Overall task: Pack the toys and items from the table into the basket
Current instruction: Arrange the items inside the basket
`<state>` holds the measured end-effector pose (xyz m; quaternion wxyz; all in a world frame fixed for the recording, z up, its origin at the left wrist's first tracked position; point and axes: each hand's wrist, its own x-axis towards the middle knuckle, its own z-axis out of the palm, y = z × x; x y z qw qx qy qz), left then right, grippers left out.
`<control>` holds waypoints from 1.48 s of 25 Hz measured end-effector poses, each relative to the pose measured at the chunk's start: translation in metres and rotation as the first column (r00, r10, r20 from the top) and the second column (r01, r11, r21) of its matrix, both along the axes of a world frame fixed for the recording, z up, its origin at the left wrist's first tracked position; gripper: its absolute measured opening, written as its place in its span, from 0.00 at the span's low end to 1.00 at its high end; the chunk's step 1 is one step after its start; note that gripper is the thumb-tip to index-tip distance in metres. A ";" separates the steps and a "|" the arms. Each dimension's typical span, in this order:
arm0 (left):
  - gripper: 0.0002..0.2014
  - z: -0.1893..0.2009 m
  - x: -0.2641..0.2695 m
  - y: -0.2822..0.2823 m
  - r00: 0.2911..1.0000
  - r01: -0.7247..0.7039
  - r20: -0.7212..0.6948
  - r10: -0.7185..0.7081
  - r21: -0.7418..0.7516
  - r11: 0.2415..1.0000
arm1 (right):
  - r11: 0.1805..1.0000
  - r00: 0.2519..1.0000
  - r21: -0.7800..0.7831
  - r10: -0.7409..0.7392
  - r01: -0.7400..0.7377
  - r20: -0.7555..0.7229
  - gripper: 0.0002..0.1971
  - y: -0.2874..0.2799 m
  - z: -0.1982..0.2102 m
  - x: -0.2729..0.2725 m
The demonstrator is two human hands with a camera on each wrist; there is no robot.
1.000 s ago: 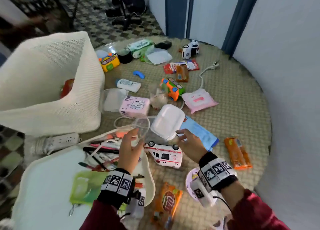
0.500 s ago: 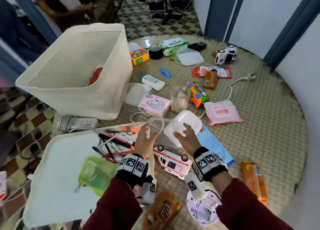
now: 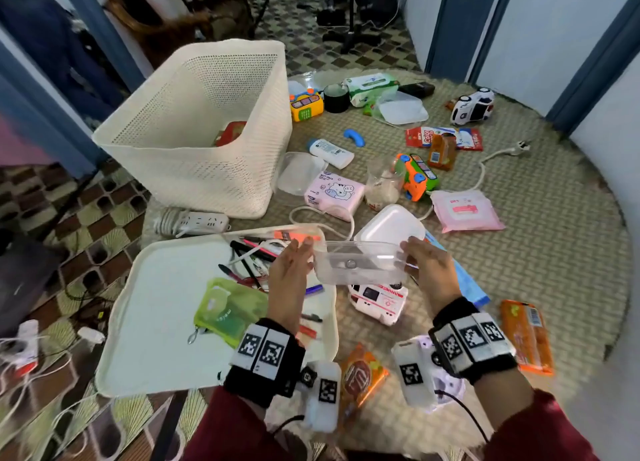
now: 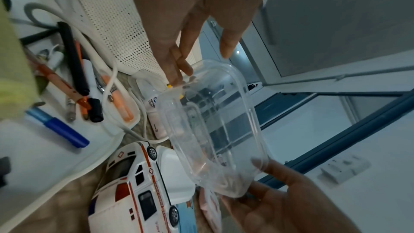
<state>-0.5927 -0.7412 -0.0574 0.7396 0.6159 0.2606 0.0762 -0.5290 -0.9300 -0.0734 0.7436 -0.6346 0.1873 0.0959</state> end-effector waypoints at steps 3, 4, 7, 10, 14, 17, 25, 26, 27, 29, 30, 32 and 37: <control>0.18 -0.005 -0.039 0.015 0.999 0.049 0.003 -0.049 -0.002 0.999 | 0.998 0.999 0.055 -0.025 0.024 0.024 0.13 0.000 0.006 -0.049; 0.18 -0.006 -0.053 0.018 0.998 0.062 0.002 -0.062 -0.015 0.998 | 0.997 0.999 0.074 -0.039 0.038 0.019 0.11 0.003 0.010 -0.065; 0.18 -0.013 -0.094 0.023 0.998 0.046 -0.032 -0.050 -0.098 0.994 | 0.994 0.998 0.093 -0.056 0.055 0.005 0.08 0.003 0.009 -0.110; 0.12 -0.020 -0.137 0.021 0.993 0.092 -0.065 -0.103 -0.147 0.985 | 1.000 1.000 0.013 0.007 -0.007 -0.027 0.08 -0.006 0.001 -0.153; 0.10 -0.038 -0.182 0.011 0.964 0.223 -0.109 -0.242 -0.161 0.961 | 0.994 0.993 -0.107 -0.022 0.009 -0.117 0.10 -0.029 -0.027 -0.199; 0.14 -0.049 -0.200 -0.001 0.931 0.298 -0.162 -0.327 -0.180 0.937 | 0.989 0.978 -0.148 -0.027 -0.004 -0.205 0.12 -0.043 -0.044 -0.222; 0.22 -0.073 -0.208 -0.038 0.881 0.395 -0.184 -0.437 -0.224 0.891 | 0.931 0.978 -0.366 -0.065 -0.012 -0.198 0.15 -0.085 -0.090 -0.235; 0.22 -0.076 -0.206 -0.043 0.884 0.394 -0.177 -0.433 -0.217 0.893 | 0.923 0.980 -0.386 -0.074 -0.004 -0.187 0.15 -0.088 -0.091 -0.233; 0.22 -0.078 -0.202 -0.048 0.891 0.388 -0.162 -0.425 -0.217 0.896 | 0.918 0.981 -0.397 -0.079 0.002 -0.177 0.15 -0.092 -0.093 -0.229; 0.23 -0.082 -0.193 -0.055 0.899 0.379 -0.154 -0.410 -0.193 0.905 | 0.912 0.983 -0.410 -0.078 0.003 -0.166 0.16 -0.097 -0.098 -0.219; 0.24 -0.085 -0.187 -0.058 0.901 0.377 -0.155 -0.406 -0.185 0.907 | 0.906 0.985 -0.422 -0.070 -0.004 -0.159 0.16 -0.100 -0.100 -0.213; 0.23 -0.090 -0.178 -0.065 0.898 0.387 -0.151 -0.413 -0.175 0.905 | 0.902 0.986 -0.432 -0.065 -0.007 -0.152 0.15 -0.106 -0.103 -0.201; 0.24 -0.092 -0.156 -0.089 0.912 0.345 -0.185 -0.366 -0.136 0.929 | 0.919 0.990 -0.395 -0.060 0.005 -0.126 0.17 -0.121 -0.096 -0.168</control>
